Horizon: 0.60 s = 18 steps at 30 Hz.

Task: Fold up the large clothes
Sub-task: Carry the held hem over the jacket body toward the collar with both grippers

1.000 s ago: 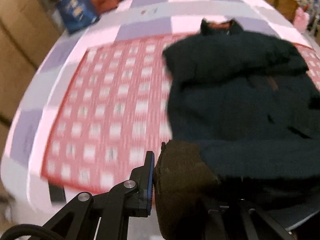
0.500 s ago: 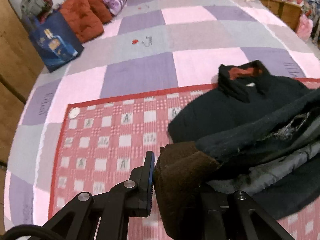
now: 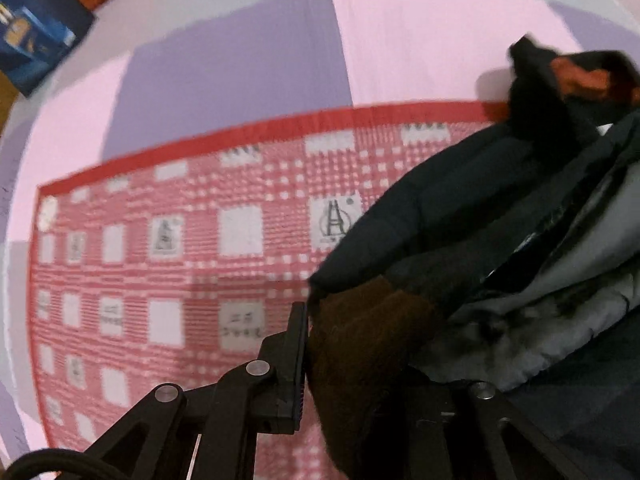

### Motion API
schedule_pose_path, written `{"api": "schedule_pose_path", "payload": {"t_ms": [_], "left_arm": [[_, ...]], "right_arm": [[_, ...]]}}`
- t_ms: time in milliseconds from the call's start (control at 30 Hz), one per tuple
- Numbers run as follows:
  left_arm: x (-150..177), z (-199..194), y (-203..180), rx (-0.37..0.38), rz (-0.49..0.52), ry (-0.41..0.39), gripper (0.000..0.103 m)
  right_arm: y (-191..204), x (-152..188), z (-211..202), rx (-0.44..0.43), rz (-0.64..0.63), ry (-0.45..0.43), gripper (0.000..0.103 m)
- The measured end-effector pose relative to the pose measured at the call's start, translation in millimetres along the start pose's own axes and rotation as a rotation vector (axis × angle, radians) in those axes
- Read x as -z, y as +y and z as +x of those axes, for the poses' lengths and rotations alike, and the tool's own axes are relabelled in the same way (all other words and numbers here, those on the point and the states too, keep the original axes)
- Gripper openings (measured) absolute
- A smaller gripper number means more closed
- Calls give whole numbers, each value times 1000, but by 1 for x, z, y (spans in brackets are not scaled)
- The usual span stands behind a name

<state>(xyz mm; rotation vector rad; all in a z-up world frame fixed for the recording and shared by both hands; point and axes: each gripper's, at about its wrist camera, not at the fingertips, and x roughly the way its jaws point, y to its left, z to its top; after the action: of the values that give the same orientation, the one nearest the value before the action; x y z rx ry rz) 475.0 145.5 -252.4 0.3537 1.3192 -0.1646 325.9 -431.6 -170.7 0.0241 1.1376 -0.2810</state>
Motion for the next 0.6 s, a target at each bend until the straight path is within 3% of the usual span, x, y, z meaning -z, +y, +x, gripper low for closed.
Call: {"api": "schedule_pose_path", "payload": {"t_ms": [100,200,267,367,400,467,533,600], "left_arm": [[-6,23,-5,0,-12,46,29],[-8,22,-2,9,-5,27,45],[-7,10,8,45,-1,-2,63],[-4,-8,37,137,-30,-16,86],[-7,-18,47,151,-50,-30,87],[-11,-36,59,193,-88,-57,93],[-12,-51,55,180,-62,-89,93],[-13,-57,49,138,-30,-97,93]], "right_arm": [[0,-6,31,-10,21,30,9],[1,-12,52,-32,26,70,14],[0,-16,57,-40,19,87,22],[-8,-21,45,-83,0,76,41],[-13,-22,39,-98,7,77,58],[-29,-27,24,-121,37,58,81],[-42,-33,10,-181,70,55,88],[-40,-36,-1,-118,27,39,89]]}}
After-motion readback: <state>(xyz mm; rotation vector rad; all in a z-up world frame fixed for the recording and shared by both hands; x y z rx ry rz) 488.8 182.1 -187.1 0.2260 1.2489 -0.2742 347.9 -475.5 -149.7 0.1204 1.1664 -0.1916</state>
